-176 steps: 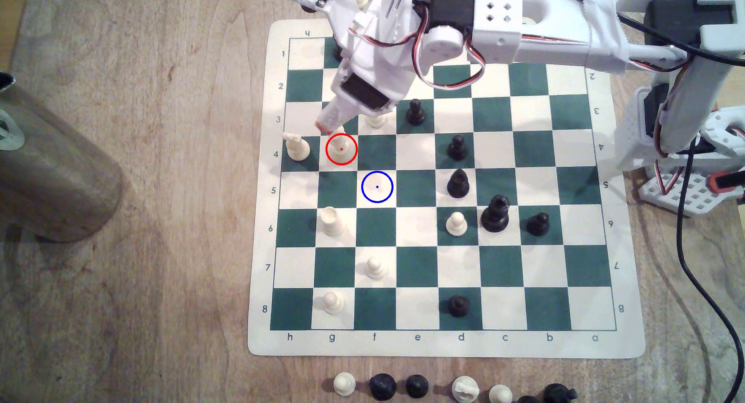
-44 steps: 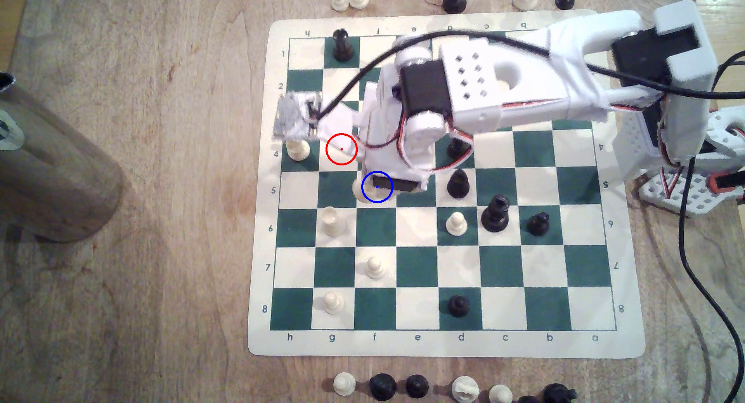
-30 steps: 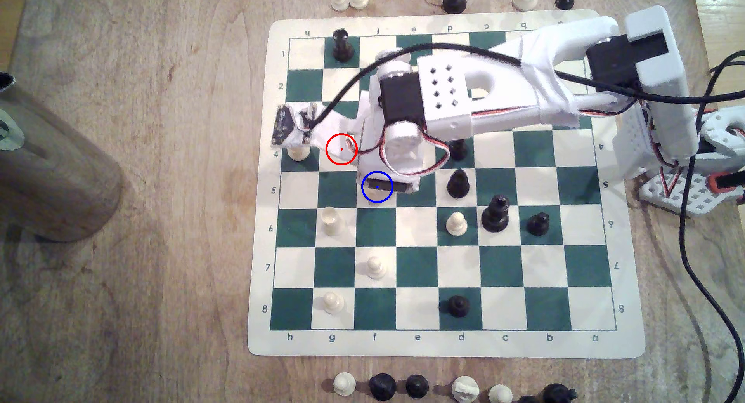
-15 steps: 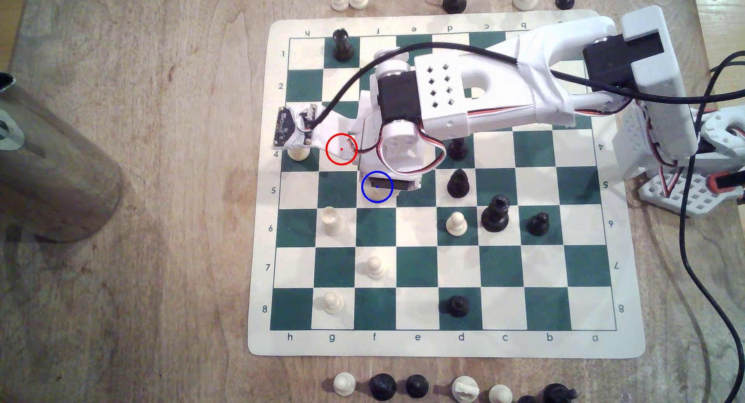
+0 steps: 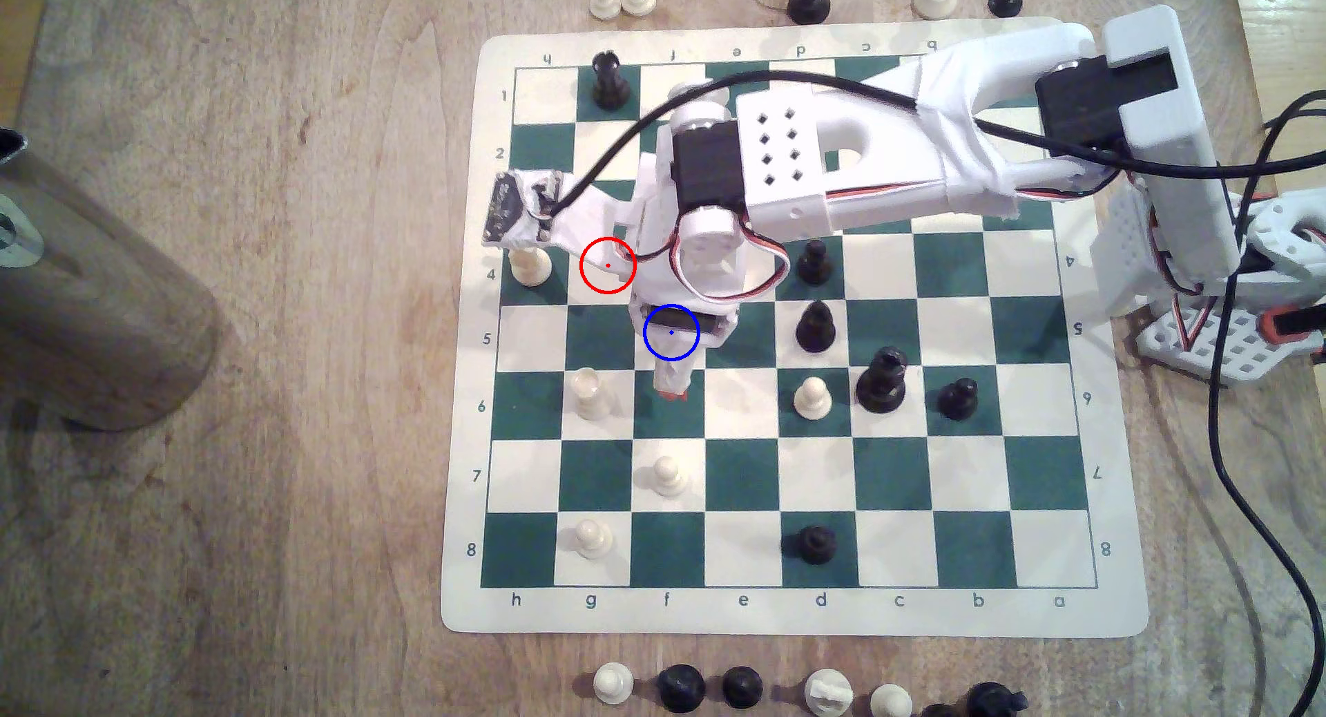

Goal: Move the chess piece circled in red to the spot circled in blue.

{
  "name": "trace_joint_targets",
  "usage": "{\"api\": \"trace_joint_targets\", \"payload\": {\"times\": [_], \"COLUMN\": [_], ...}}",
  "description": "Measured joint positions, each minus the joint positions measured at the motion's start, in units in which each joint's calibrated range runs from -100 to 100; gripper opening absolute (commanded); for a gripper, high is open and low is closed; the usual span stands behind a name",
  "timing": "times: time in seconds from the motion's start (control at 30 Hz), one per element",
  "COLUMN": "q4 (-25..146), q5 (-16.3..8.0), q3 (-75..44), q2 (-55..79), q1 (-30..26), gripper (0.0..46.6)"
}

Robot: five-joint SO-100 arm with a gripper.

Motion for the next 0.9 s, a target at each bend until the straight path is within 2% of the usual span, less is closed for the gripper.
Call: {"api": "trace_joint_targets", "payload": {"times": [0.17,0.57,0.7,0.77,0.9], "q4": [-1.8,0.5,3.1,3.8,4.6], "q5": [0.0,0.2,0.2,0.2,0.2], "q3": [7.4,27.6,33.6,36.6,44.7], "q2": [-5.5,-34.4,-44.7,-49.1,-59.5], "q1": [0.0,-2.7,-4.9,-5.7,-5.8], "gripper": [31.2,31.4,30.9,28.9,28.5]}}
